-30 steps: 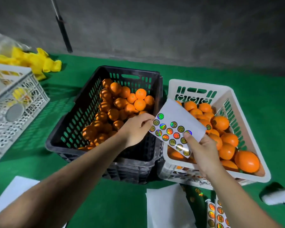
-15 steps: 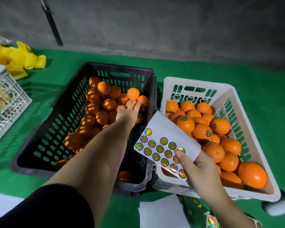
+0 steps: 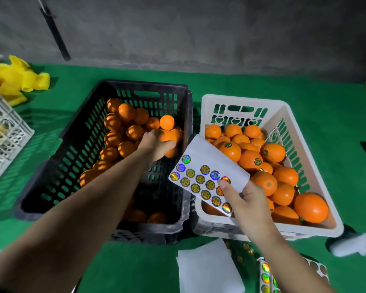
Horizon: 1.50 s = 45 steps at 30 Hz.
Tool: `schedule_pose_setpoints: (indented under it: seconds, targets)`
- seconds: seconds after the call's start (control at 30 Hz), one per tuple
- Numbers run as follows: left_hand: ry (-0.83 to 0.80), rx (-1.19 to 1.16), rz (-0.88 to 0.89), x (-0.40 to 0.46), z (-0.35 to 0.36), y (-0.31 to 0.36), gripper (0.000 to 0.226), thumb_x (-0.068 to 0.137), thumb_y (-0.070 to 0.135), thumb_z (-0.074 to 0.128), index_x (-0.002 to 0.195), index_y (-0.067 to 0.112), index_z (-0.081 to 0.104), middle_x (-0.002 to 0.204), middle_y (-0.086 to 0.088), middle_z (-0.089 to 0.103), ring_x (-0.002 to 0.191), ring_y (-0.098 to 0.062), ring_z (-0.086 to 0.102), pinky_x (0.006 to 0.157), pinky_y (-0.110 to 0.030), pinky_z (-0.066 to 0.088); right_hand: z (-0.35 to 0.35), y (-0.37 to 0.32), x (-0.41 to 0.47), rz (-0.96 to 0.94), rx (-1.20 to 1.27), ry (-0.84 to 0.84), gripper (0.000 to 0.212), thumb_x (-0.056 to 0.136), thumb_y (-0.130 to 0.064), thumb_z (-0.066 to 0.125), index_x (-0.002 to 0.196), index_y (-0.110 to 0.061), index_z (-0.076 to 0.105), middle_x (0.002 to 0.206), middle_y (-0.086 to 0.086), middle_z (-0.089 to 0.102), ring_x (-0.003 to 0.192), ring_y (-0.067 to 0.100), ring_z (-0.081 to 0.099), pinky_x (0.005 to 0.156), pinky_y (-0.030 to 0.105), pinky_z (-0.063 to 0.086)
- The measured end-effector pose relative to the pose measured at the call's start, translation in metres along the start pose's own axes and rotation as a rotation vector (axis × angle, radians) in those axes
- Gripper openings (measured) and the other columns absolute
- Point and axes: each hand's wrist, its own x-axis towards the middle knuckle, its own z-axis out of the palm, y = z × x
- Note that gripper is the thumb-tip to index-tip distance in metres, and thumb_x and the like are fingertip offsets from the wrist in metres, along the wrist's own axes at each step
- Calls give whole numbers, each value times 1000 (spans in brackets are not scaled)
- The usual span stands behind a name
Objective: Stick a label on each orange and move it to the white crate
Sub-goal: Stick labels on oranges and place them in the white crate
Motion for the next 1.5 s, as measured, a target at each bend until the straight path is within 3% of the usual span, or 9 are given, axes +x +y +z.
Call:
schedule_pose_setpoints:
  seconds: [0.13, 0.3, 0.47, 0.57, 0.67, 0.77, 1.1, 1.27, 1.5]
  targets:
    - [-73, -792, -119, -81, -36, 18, 33, 92, 49, 76, 105, 21, 64, 116, -8, 72, 99, -24, 77, 94, -39, 62, -1, -8, -3, 8, 77, 28, 39, 101, -19, 65, 140, -22, 65, 131, -8, 73, 120, 16, 71, 97, 35, 60]
    - [-305, -1162, 168, -185, -39, 17, 64, 83, 61, 75, 135, 26, 66, 145, 5, 66, 140, -12, 56, 118, -30, 38, -5, -16, -27, 33, 224, 15, 41, 96, -28, 71, 136, -23, 70, 130, 5, 74, 119, 30, 72, 98, 55, 58]
    - [-368, -1153, 222, -243, -26, 17, 115, 60, 66, 93, 150, 11, 48, 152, -18, 56, 141, -40, 54, 115, -71, 39, -1, -27, -60, -12, 289, -18, 42, 94, -29, 75, 136, -28, 69, 129, 3, 74, 119, 30, 71, 92, 42, 61]
    - [-265, -1181, 210, -258, -11, 13, 89, 54, 51, 99, 130, 22, 62, 131, -12, 71, 123, -37, 67, 99, -55, 59, 5, -39, -76, -28, 66, 216, 50, 85, -31, 87, 126, -34, 59, 113, -9, 69, 108, 25, 68, 83, 28, 57]
    - [-288, -1249, 272, -273, 0, 13, 74, 66, 32, 95, 135, 27, 67, 133, -10, 73, 125, -33, 68, 93, -37, 61, 9, -52, -94, -354, -429, 537, 71, 81, -28, 90, 135, -19, 44, 126, -1, 38, 120, 22, 45, 100, 38, 45]
    - [-311, -1165, 291, -285, 8, 6, 70, 67, 26, 88, 135, 28, 69, 134, -14, 71, 126, -34, 67, 99, -43, 58, 13, -67, -108, -600, -618, 310, 49, 91, -46, 75, 129, -20, 63, 126, -6, 50, 120, 19, 49, 103, 28, 38]
    - [-328, -960, 332, -300, 3, -9, 68, 66, 27, 84, 131, 22, 63, 123, -16, 68, 112, -40, 68, 95, -64, 54, 5, -88, -117, -256, -260, -9, 20, 95, -14, 76, 94, -33, 81, 87, -6, 76, 85, 13, 69, 78, 23, 52]
    - [-278, -815, 385, -303, -2, -8, 71, 69, 31, 84, 135, 29, 60, 120, -2, 70, 105, -31, 72, 80, -46, 64, 3, -95, -120, -242, -247, -86, 14, 85, -35, 81, 99, -35, 80, 89, -9, 77, 88, 13, 73, 83, 23, 57]
    - [-279, -704, 456, -316, -7, 7, 73, 70, 43, 91, 134, 38, 56, 120, 11, 68, 106, -18, 73, 77, -29, 61, -4, -95, -123, -221, -216, -121, 32, 99, -13, 69, 88, -40, 83, 64, -13, 69, 56, -2, 53, 57, 10, 42]
